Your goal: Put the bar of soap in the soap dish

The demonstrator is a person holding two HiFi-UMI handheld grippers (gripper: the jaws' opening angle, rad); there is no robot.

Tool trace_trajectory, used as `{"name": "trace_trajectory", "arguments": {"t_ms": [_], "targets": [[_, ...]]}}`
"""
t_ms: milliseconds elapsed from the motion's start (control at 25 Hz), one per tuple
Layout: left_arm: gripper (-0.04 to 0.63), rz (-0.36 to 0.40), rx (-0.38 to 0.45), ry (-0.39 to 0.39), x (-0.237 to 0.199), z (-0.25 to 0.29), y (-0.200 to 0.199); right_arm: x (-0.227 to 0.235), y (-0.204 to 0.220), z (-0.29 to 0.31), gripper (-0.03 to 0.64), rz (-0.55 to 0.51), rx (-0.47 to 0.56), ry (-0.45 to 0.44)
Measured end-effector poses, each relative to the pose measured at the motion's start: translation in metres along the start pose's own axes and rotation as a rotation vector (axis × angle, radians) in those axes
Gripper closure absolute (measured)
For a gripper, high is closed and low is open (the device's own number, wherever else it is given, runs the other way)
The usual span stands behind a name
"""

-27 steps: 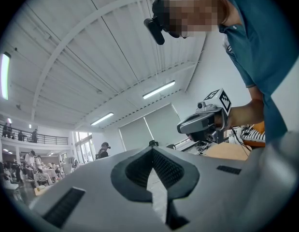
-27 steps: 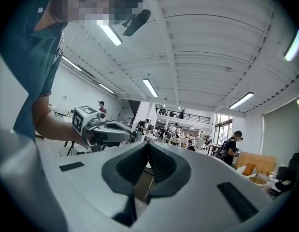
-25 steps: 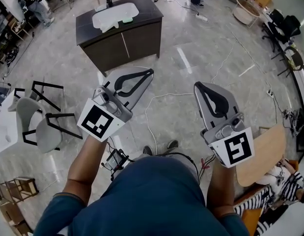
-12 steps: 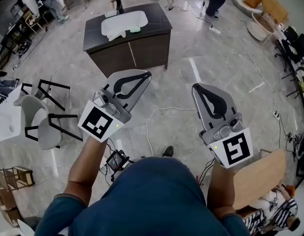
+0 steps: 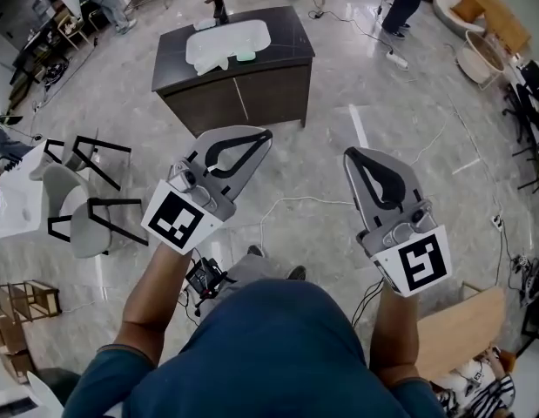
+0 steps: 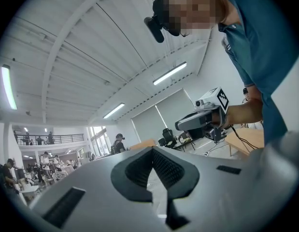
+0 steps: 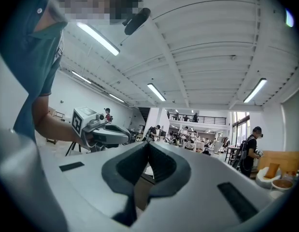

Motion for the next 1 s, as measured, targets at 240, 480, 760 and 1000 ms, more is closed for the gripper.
{"name": "trace_trajectory", "arguments": {"t_ms": [240,480,760,1000], "targets": [[0.595,-0.013,0.025,0.003,-0.047,0.007,0.023,0.016,0.016,0.042,0.603,-0.028,-0.017,0.007],[0.595,-0.011,0.061,0.023,-0.103,0.005,0.041,0.024,0.023,0.094,0.603,-0.061,-0.032,0.034],[0.595,-0.025,0.085,0.041,-0.149,-0.001,0.07,0.022,0.039,0.145,0.603,-0.059,-0.062,0.053],[0.595,-0.044,0.075,0.025,-0.175,0.007,0.085,0.04,0.05,0.173,0.603,-0.054,-0.07,0.037]]}}
Point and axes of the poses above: the fingertips, and each gripper's own axes: z forward along the fingers, x to its right, y out of its underside, the point moved 6 cm from there along -z, backward along the fingers, and after that the axes turned 9 degrees about x, right-handed, at the moved point
